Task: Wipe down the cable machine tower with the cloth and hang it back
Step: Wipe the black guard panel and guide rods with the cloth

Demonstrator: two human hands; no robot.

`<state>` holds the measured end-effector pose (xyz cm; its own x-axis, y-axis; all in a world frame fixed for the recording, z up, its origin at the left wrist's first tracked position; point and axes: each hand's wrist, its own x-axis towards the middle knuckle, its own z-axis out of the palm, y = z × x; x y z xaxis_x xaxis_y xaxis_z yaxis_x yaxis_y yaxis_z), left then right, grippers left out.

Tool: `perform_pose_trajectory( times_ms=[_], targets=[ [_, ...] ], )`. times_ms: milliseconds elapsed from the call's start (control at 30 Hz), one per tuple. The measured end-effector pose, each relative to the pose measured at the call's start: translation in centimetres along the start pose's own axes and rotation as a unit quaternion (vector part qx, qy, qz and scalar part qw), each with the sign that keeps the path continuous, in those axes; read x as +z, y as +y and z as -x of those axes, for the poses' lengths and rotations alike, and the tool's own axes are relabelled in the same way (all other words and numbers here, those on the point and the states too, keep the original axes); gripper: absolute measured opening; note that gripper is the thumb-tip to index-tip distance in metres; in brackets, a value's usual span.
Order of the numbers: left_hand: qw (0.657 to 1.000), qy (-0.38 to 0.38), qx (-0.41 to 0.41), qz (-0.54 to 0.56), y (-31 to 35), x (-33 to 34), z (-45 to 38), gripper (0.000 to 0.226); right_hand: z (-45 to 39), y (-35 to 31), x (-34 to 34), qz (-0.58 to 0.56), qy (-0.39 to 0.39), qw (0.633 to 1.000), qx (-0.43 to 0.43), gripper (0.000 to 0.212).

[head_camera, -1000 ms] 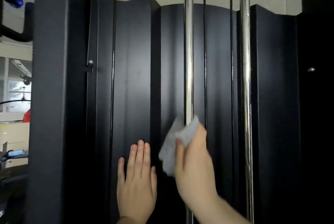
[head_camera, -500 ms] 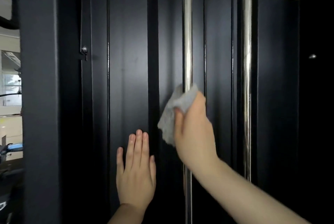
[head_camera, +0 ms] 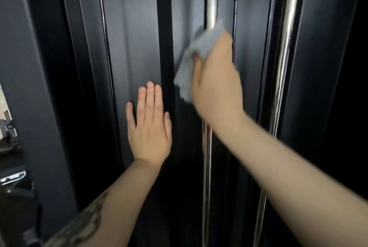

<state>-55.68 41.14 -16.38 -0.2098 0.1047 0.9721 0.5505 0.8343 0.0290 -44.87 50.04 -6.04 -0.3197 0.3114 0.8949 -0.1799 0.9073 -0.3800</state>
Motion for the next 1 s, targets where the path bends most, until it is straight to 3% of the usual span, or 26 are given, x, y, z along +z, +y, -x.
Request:
perform_pose_trajectory(
  times_ms=[67, 167, 267, 467, 533, 600, 700, 767, 833, 933, 1000],
  targets=[
    [1.000, -0.001, -0.003, -0.004, 0.1, 0.0, -0.1, 0.060, 6.2, 1.7, 0.4, 0.035, -0.062, 0.994, 0.079, 0.047],
    [0.999, -0.009, -0.026, 0.027, 0.6, -0.5, 0.2, 0.059, 14.9, 2.7, 0.0, 0.035, -0.170, 0.978, 0.118, 0.052],
    [0.996, -0.038, -0.051, 0.062, 0.8, -0.9, 1.8, 0.062, 12.0, 3.1, -0.7, 0.016, -0.203, 0.972, 0.118, 0.050],
    [0.995, -0.080, -0.055, 0.030, 1.2, 0.4, 8.5, 0.081, 4.6, 0.9, -2.3, -0.151, -0.167, 0.967, 0.119, 0.032],
    [0.993, -0.111, -0.039, 0.014, 1.2, 0.7, 11.1, 0.087, 8.7, 2.3, -0.6, -0.119, -0.121, 0.982, 0.078, 0.035],
    [0.991, -0.129, -0.029, 0.004, 0.9, 0.7, 12.9, 0.089, 16.5, 5.0, 2.2, -0.078, -0.096, 0.986, 0.115, 0.039],
    [0.990, -0.137, -0.015, -0.003, 0.7, 0.5, 13.7, 0.089, 25.9, 7.9, 3.3, -0.063, -0.191, 0.957, 0.208, 0.048],
    [0.989, -0.147, -0.013, 0.005, 0.6, 0.2, 13.7, 0.089, 28.1, 8.9, 2.8, 0.017, -0.263, 0.947, 0.185, 0.030],
    [0.988, -0.157, -0.012, -0.001, 0.5, 0.1, 13.7, 0.092, 26.2, 8.8, 2.1, 0.029, -0.255, 0.956, 0.142, 0.009],
    [0.985, -0.171, -0.008, -0.025, 0.5, 0.0, 13.7, 0.098, 18.8, 6.3, 0.3, -0.045, -0.217, 0.964, 0.149, 0.035],
    [0.985, -0.162, -0.003, -0.065, 0.6, 0.0, 13.8, 0.101, 15.3, 4.7, -0.7, -0.096, -0.202, 0.964, 0.142, 0.041]
  ],
)
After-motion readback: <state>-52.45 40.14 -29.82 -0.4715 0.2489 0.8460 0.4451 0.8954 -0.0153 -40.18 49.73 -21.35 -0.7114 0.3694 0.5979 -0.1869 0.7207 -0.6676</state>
